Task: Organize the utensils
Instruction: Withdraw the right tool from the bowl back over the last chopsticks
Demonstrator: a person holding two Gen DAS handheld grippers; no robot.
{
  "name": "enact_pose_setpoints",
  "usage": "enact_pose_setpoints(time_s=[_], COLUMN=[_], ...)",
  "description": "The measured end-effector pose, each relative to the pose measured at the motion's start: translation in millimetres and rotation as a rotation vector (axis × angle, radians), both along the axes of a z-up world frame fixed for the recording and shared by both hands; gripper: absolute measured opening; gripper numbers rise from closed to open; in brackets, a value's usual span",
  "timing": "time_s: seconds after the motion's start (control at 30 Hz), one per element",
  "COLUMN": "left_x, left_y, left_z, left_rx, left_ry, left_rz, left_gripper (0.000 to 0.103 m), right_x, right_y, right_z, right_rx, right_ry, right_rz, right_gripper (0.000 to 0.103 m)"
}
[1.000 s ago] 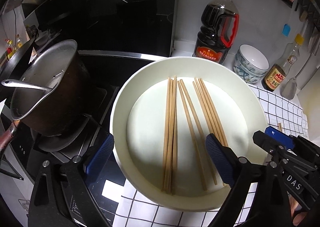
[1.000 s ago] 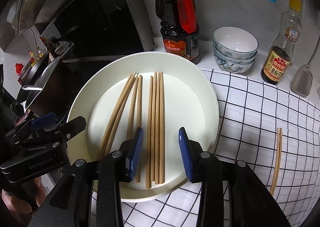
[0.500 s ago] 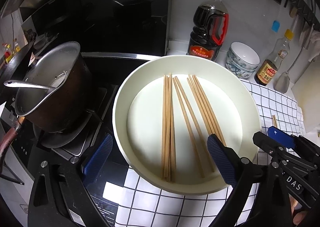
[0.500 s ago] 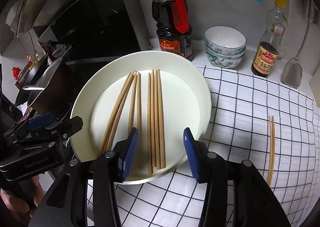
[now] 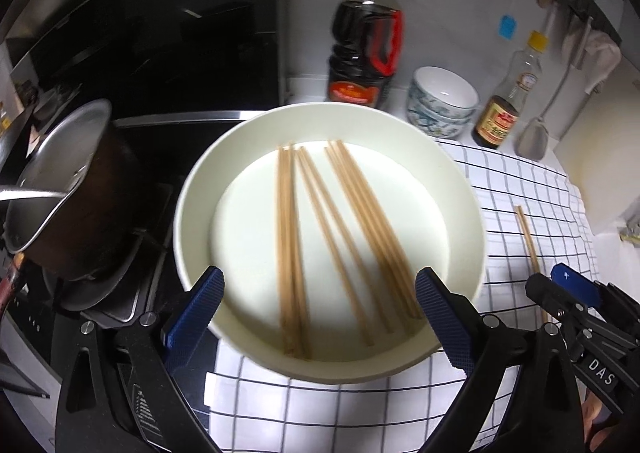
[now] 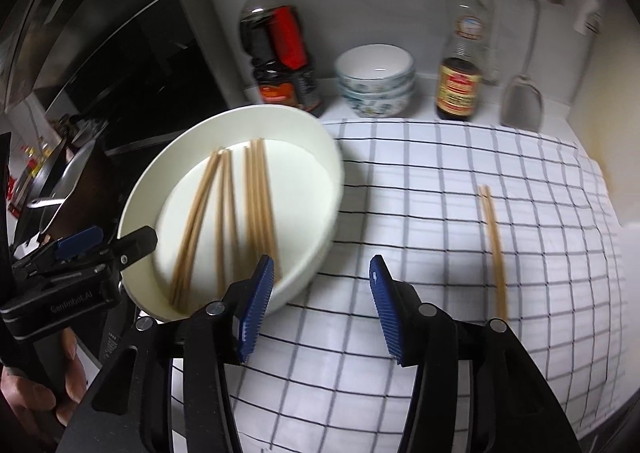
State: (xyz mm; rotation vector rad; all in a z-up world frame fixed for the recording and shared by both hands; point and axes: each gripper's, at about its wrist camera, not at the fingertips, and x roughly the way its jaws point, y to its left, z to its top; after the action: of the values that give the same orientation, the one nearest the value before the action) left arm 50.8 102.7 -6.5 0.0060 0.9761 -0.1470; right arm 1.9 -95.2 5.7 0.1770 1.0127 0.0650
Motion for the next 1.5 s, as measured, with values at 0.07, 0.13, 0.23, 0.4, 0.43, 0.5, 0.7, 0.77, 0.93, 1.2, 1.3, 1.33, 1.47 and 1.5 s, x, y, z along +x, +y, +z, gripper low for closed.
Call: enact_pose_setpoints(time_s=[0.07,0.13,0.23,0.4,0.43,0.5,0.7,0.77,0.93,1.2,1.3,1.33,1.47,1.5], left_x=[0,0,-1,-1,-2,-1,-4,-3,-4,-1,2,3,10,11], left_y=[-11,-20,-38,-73,-79,-94,-137,-154,-183,-210,-216,-218,-224,-224], left_z=[2,3,4,3,2,0,-4,-5,-8,-21,-28,-32,-43,-45], left_rx=[-0.005,-0.01,-0.017,-0.024,-0.026,-0.022,-0.011,0.021,0.068,0.104,0.087,0.086,0.094,0.088], left_ry=[-0.003,-0.005,-0.007,0.005,0.006,0.008,0.014,0.016,0.025,0.038,0.027,0.026,0.038,0.039], left_rz=[-0.022,-0.038,-0.064,-0.098,-0.102,-0.107,-0.086,-0.077,-0.049,-0.061,-0.089,-0.103,-0.137,-0.141], left_gripper=[0.095,0.095,0.095,0.095,0.095,0.095,0.095,0.095,0.095,0.095,0.095,0.095,0.095,0.095], right_x=[-5,-10,-14,-19,-18,-17,-11,-5,2,5,2,1,1,2], right_y=[-12,-26,-44,-79,-89,-104,-148,-163,-190,-209,-203,-201,-194,-192], right_z=[0,1,1,-3,-6,-9,-21,-28,-46,-83,-96,-99,-107,-108], right_rx=[-0.006,-0.007,-0.012,-0.021,-0.023,-0.019,0.006,0.019,0.059,0.095,0.071,0.056,0.057,0.044], right_ry=[0.002,0.004,0.004,0.017,0.02,0.027,0.029,0.037,0.022,0.078,0.087,0.093,0.101,0.103], right_rz=[-0.027,-0.059,-0.089,-0.121,-0.123,-0.119,-0.099,-0.083,-0.043,-0.041,-0.044,-0.053,-0.066,-0.062], right_gripper=[0.048,0.048,0.048,0.049,0.05,0.05,0.05,0.05,0.05,0.05,0.05,0.05,0.05,0.05])
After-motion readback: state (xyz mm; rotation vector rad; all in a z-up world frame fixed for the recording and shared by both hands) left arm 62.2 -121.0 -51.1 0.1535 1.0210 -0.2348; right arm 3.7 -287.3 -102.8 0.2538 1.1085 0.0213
